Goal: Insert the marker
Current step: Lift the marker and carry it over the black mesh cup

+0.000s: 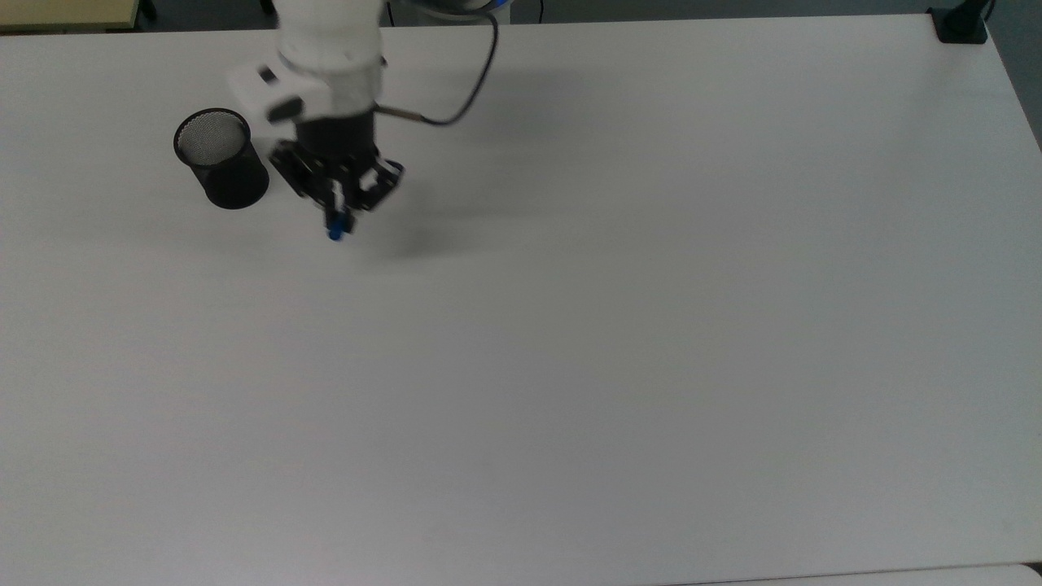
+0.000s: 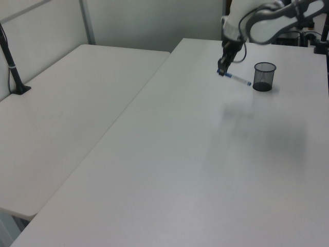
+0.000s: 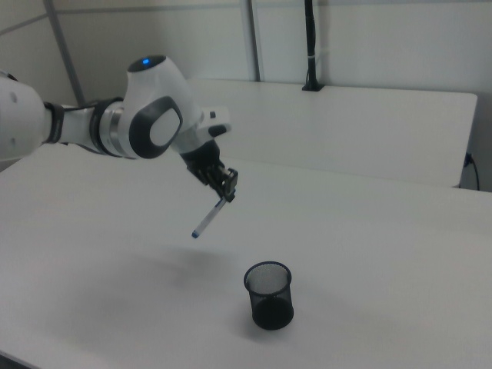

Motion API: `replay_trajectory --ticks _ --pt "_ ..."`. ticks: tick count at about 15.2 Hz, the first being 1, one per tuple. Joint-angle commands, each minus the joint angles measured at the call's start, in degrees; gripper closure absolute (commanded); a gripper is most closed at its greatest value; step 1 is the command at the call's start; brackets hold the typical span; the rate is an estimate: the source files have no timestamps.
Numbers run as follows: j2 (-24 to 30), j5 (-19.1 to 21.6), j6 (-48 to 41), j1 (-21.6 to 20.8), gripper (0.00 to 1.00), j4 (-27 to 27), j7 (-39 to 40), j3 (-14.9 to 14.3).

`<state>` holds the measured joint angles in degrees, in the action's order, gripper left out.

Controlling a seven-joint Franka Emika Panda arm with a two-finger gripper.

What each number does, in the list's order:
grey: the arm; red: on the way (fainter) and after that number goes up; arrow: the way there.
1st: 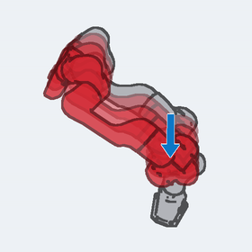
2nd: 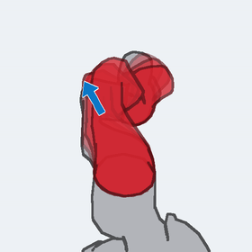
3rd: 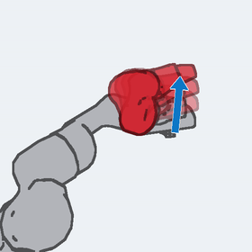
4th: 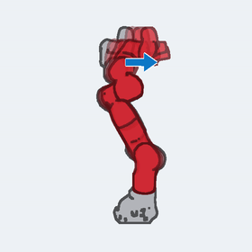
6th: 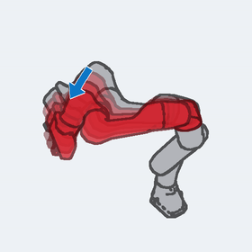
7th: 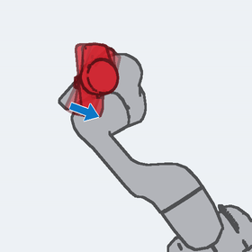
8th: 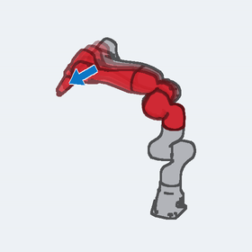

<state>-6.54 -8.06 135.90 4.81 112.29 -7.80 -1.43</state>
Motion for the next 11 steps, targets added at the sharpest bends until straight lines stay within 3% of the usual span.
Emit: replay_trajectory --ticks 1,5,11 --pt "9.77 -1.17 0.32 3.53 1.00 5.64 -0.73 -0.06" --pt "17.78 -1.17 9.43 7.92 1.00 15.39 3.32 -0.15" --pt "17.70 -1.34 29.65 11.79 1.00 22.43 5.06 -1.46"
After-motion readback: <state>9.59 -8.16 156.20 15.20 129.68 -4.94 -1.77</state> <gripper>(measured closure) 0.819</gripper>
